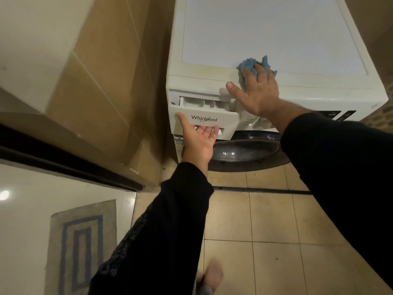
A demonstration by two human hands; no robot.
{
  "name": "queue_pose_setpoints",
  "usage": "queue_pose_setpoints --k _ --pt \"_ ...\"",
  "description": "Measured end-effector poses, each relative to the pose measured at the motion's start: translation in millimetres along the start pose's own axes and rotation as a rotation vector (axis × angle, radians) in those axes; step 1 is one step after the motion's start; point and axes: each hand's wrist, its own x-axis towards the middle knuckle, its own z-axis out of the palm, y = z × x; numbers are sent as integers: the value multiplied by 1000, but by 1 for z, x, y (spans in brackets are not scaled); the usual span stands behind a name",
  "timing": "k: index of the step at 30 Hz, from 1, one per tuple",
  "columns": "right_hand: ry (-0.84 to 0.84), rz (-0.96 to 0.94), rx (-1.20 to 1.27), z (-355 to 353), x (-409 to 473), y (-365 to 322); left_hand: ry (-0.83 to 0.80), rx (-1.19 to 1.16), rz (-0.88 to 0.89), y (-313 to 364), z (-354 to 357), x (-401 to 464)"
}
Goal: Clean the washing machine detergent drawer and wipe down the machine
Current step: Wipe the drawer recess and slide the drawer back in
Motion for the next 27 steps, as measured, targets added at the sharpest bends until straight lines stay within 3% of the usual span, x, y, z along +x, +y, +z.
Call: queue_pose_setpoints --k 6,17,27 --pt "25 -18 57 -2 0 1 59 46 -14 -15 -36 -35" --pt "-2 -59 26 -9 -3 2 -12 105 -2 -26 -73 -70" --pt "23 -63 10 -4 3 5 149 284 9 -26 -75 -63"
